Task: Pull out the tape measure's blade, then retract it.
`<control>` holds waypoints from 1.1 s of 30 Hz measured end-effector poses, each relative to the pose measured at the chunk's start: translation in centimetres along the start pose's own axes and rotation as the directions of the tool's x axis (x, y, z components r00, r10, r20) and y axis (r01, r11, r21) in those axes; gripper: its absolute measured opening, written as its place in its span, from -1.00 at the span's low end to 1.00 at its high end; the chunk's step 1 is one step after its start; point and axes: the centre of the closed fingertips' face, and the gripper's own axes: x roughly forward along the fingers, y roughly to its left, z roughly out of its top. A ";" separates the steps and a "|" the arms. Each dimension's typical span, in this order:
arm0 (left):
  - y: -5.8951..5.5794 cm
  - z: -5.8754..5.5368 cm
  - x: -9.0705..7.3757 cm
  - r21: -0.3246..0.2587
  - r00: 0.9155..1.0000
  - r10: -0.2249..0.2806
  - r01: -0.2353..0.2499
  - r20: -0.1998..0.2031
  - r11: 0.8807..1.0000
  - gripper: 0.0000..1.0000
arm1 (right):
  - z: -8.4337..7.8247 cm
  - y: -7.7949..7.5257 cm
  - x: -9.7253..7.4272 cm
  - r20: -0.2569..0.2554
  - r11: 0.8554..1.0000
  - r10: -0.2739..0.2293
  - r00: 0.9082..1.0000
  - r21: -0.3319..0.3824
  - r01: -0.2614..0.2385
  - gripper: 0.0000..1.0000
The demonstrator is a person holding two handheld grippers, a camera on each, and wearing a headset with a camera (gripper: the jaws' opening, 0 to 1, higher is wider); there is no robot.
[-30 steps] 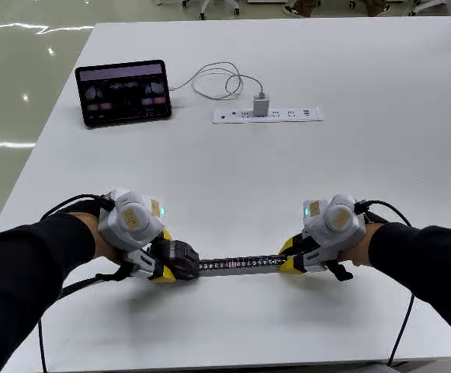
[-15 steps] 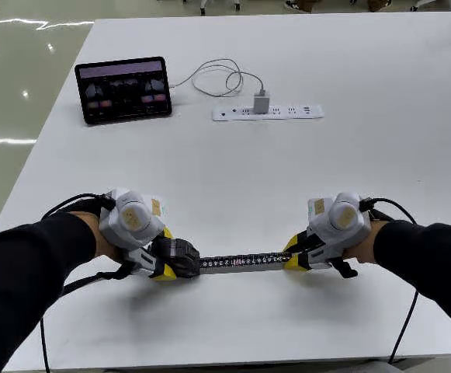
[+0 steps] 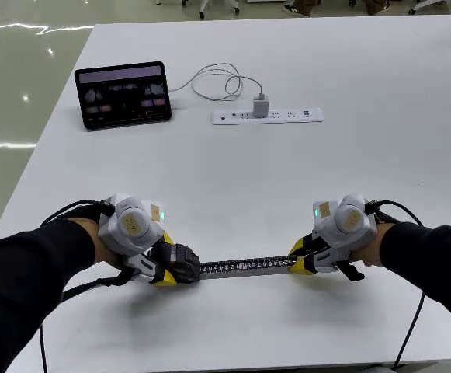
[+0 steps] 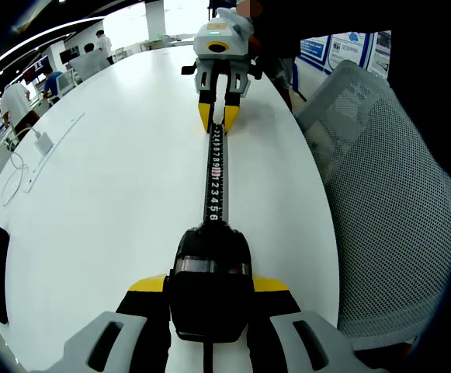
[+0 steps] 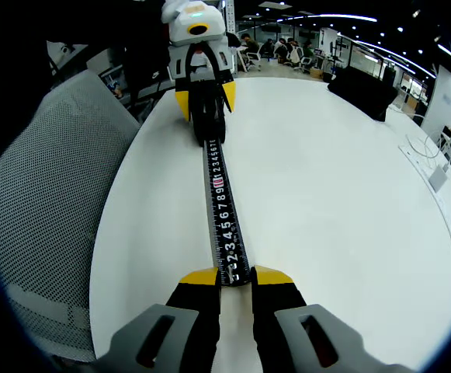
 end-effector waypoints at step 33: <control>0.0 -0.1 0.0 0.003 1.000 -0.002 0.002 -0.010 1.000 -0.32 | -1.7 -0.3 -1.3 -0.012 1.000 -0.010 1.000 0.013 0.011 -0.80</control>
